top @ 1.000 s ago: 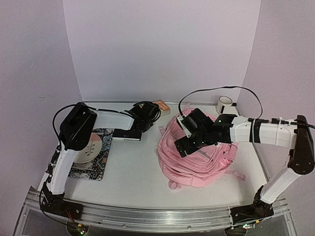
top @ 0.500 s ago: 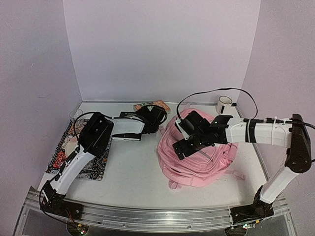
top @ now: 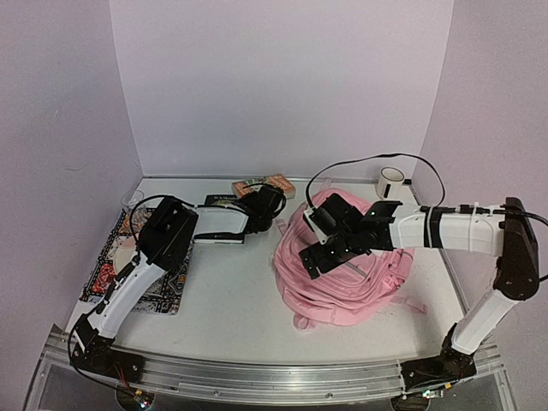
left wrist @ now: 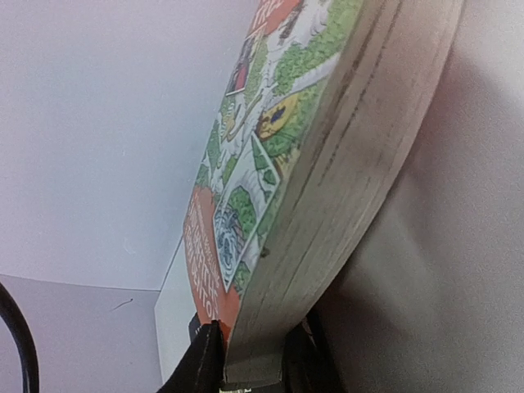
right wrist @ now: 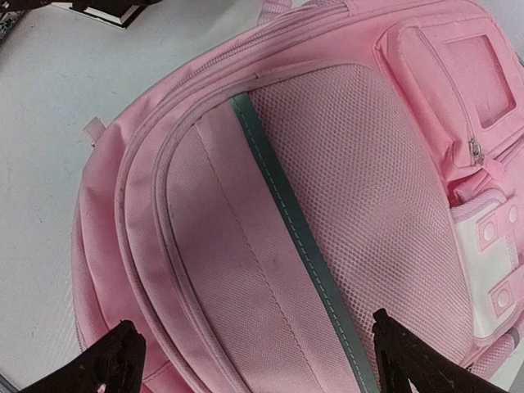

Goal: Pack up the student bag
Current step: Pick up the book at the center of the board.

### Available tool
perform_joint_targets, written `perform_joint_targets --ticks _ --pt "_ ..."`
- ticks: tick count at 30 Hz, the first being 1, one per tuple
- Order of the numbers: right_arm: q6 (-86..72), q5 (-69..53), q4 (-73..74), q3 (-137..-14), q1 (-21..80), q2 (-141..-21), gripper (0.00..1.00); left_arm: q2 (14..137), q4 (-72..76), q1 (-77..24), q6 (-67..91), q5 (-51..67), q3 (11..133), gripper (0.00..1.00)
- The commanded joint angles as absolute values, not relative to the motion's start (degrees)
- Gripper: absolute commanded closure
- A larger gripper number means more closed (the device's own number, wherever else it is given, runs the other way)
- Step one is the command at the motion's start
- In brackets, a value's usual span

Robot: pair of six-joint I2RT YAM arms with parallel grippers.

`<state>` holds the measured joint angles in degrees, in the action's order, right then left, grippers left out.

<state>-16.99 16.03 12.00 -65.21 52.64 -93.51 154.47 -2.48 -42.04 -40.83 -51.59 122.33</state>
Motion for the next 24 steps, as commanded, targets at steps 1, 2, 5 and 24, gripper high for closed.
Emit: perform_joint_targets --ticks 1,2,5,24 --pt "-17.94 16.94 14.15 -66.43 52.29 -93.16 0.03 147.7 -0.97 -42.19 -40.01 -50.4 119.71 0.93" --pt "-17.99 17.04 14.15 -66.33 52.28 -92.97 0.03 146.87 -0.97 -42.32 -40.03 -50.69 119.33 0.96" --pt "-18.21 17.55 14.15 -65.9 52.2 -91.96 0.03 143.92 -0.97 -42.7 -39.62 -51.43 117.85 1.0" --pt "-14.61 19.09 14.15 -63.4 51.99 -85.79 0.04 114.74 -13.29 -45.43 -21.04 -53.36 95.36 1.0"
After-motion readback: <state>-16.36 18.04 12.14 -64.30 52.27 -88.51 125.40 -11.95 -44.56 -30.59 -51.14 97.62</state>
